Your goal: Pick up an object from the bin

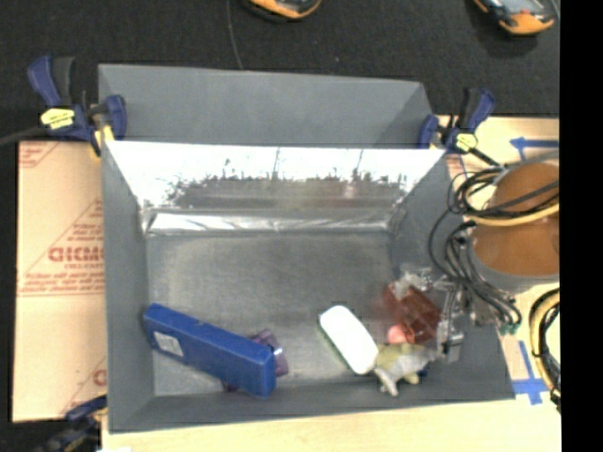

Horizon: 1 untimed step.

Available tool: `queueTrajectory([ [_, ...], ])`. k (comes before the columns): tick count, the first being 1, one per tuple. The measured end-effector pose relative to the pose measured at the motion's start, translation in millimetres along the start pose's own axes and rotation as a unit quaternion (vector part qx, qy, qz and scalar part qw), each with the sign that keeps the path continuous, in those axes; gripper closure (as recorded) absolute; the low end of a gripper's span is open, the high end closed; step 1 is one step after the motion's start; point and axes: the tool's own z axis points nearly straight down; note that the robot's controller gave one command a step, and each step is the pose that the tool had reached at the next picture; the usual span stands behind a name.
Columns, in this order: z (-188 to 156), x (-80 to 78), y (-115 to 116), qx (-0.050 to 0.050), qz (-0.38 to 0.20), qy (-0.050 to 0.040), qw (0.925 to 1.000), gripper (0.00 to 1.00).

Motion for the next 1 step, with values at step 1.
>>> queueTrajectory([
  [1, 11.6, 9.0, 11.3, -0.001, 0.100, -0.0036, 0.9949, 0.00],
])
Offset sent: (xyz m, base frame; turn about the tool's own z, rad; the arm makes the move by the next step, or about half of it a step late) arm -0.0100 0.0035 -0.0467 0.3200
